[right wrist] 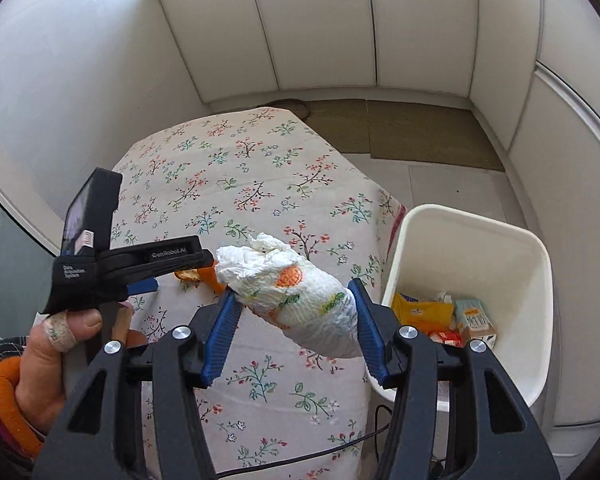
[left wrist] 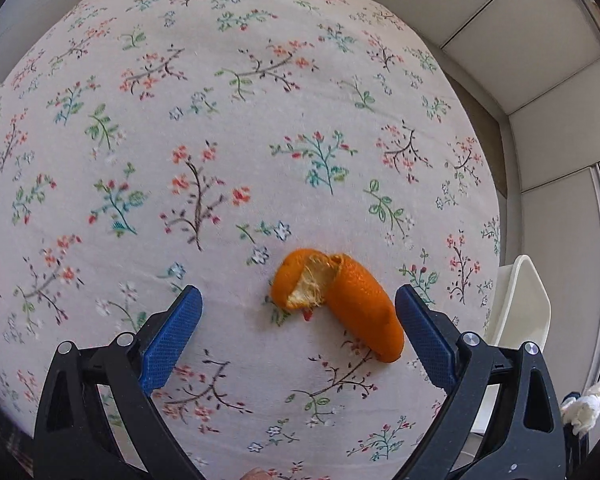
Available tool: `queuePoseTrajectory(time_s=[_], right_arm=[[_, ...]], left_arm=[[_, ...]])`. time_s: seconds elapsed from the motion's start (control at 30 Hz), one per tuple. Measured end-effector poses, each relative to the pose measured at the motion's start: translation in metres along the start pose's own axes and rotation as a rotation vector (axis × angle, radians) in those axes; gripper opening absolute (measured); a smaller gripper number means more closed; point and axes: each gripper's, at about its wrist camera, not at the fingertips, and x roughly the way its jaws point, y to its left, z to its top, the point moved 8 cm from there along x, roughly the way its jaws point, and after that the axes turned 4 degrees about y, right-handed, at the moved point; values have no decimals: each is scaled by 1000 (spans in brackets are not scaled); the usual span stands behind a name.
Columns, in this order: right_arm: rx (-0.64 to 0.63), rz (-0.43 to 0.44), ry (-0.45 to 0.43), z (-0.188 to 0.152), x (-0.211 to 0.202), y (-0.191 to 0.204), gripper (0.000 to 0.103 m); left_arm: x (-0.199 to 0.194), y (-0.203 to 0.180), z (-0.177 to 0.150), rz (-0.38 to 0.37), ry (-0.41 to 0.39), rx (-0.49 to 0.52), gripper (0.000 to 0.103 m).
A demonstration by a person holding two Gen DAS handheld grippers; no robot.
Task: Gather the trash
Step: 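Grasp the orange peel with the left gripper while the right gripper holds the tissue, then carry both items over the white bin and open the right gripper to drop the tissue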
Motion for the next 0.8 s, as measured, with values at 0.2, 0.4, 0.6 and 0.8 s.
queuePoseTrajectory(time_s=[0.2, 0.4, 0.6, 0.8], right_arm=[[13, 10, -20, -8, -13, -15, 54], [34, 34, -37, -7, -20, -23, 54], [50, 46, -45, -11, -29, -30, 54], [36, 72, -58, -6, -32, -18, 54]], left_arm=[[11, -20, -7, 111, -58, 10, 93], [14, -38, -11, 213, -118, 92, 65], [8, -36, -10, 213, -146, 151, 25], [-1, -19, -8, 140, -139, 187, 18]])
